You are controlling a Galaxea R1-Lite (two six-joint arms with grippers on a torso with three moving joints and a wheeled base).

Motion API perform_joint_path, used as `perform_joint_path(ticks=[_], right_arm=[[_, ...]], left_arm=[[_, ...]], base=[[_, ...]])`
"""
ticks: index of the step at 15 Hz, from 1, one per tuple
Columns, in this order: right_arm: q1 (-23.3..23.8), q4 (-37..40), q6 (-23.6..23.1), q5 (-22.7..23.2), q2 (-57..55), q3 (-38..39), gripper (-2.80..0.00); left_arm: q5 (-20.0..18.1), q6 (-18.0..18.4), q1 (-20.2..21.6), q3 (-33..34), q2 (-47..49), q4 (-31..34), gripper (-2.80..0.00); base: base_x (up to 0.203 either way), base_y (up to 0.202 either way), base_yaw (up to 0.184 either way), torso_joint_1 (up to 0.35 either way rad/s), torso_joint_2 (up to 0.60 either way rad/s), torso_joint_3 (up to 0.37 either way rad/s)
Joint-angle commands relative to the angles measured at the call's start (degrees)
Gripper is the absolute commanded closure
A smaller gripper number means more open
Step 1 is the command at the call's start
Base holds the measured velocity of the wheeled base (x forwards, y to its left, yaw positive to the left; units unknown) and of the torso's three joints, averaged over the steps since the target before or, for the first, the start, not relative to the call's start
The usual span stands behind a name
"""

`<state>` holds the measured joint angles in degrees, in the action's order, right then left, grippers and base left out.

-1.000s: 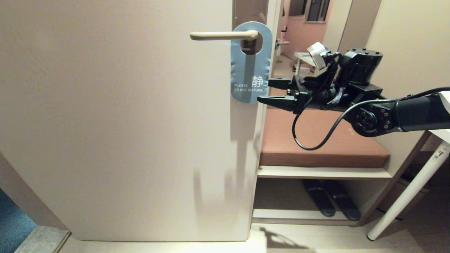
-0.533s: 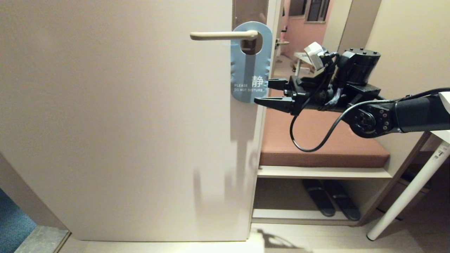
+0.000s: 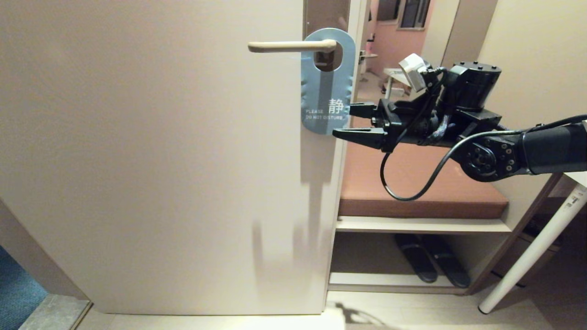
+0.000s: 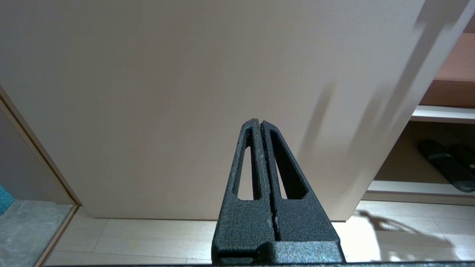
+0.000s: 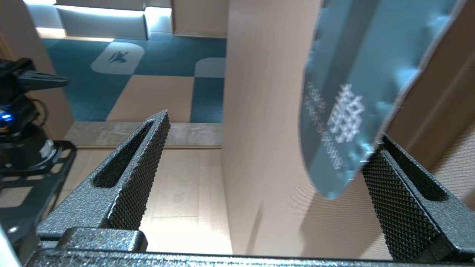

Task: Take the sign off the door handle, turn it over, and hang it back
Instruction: Take down the sign

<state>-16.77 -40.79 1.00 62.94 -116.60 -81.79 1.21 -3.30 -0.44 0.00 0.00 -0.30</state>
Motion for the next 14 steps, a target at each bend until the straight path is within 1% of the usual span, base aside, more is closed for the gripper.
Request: perform_joint_path(ticks=[1, 9, 11, 14], right_arm=[[-0.01, -0.26, -0.08, 0.68, 1.05, 0.64, -2.8], [-0.58, -0.25, -0.04, 0.89, 0.04, -0.12, -2.8], [-1.1, -0.24, -0.12, 0.87, -1.44, -1.65, -2.8], [-1.73, -0.11, -0.04, 0.89, -4.38, -6.28, -2.8]], left_arm=[[0.02, -0.04, 0.0, 0.0, 0.0, -0.05, 0.0], [0.02, -0.04, 0.0, 0.0, 0.0, -0.05, 0.0], [-0.06, -0.04, 0.0, 0.0, 0.0, -0.05, 0.0], [-0.06, -0.04, 0.0, 0.0, 0.0, -0.05, 0.0]], base=[[0.0, 0.0, 0.0, 0.0, 0.0, 0.0], [0.0, 0.0, 0.0, 0.0, 0.0, 0.0], [0.0, 0.0, 0.0, 0.0, 0.0, 0.0], [0.0, 0.0, 0.0, 0.0, 0.0, 0.0]])
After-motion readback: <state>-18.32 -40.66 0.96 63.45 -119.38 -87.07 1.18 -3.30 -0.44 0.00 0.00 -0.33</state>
